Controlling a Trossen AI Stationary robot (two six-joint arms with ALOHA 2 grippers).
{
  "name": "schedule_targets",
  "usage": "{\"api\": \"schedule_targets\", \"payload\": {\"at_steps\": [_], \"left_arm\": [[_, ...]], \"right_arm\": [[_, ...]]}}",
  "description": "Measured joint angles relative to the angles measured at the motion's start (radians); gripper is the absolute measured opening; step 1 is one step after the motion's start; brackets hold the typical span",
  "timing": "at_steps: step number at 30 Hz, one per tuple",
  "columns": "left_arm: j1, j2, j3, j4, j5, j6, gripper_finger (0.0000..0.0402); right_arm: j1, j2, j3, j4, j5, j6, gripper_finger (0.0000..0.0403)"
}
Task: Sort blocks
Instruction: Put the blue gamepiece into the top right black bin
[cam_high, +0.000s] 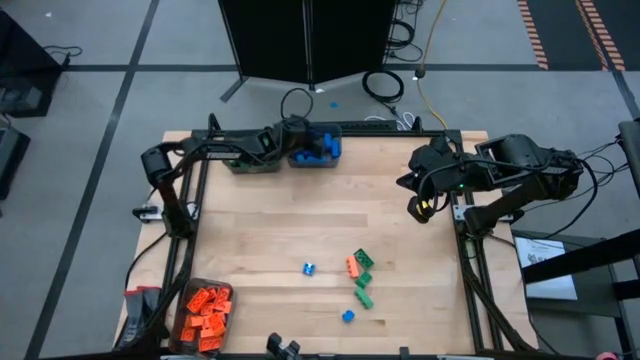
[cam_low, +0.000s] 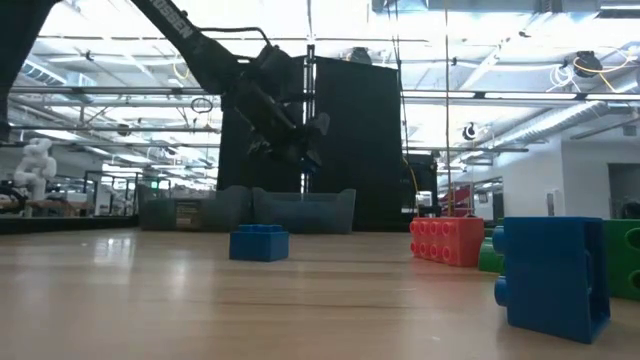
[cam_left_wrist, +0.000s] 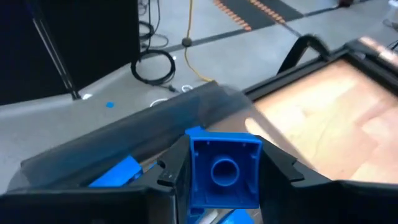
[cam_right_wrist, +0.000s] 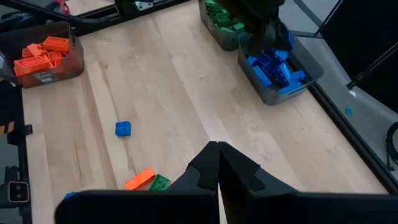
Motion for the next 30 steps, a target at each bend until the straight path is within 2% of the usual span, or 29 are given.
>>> {"api": "schedule_targets", "payload": {"at_steps": [2,6,10,13,16,20,24,27,30], "left_arm": [[0.0,0.013,0.0,-0.005,0.0,0.0,0.0129],[0.0,0.023,-0.001,-0.028,0.02,0.013,0.0189],[0.0,0.023,-0.001,-0.012,0.032,0.1,0.0242],[-0.002,0.013,-0.001,-0.013,0.051,0.13,0.0267],[-0.009,-0.011,-0.001,-0.023,0.119,0.107,0.0275],[-0.042,-0.088,0.011,-0.107,0.348,0.164,0.0277],[-0.135,-0.161,0.011,-0.292,0.526,0.269,0.0278],[-0.242,-0.196,0.011,-0.419,0.559,0.361,0.0278],[-0.366,-0.198,0.008,-0.477,0.558,0.439,0.0278]], "right_arm": [[0.0,0.0,0.0,0.0,0.0,0.0,0.0],[0.0,0.0,0.0,0.0,0.002,0.0,0.0],[0.0,0.0,0.0,0.0,0.002,0.0,0.0],[0.0,0.0,0.0,0.0,0.002,0.0,0.0],[0.0,0.0,0.0,0.0,0.002,-0.001,0.0],[0.0,0.0,0.0,0.0,0.002,-0.005,0.0],[0.0,0.0,0.0,0.0,0.001,-0.027,0.0],[0.0,0.0,0.0,0.0,0.001,-0.03,0.0],[0.0,0.0,0.0,0.0,0.001,-0.03,0.0]]}}
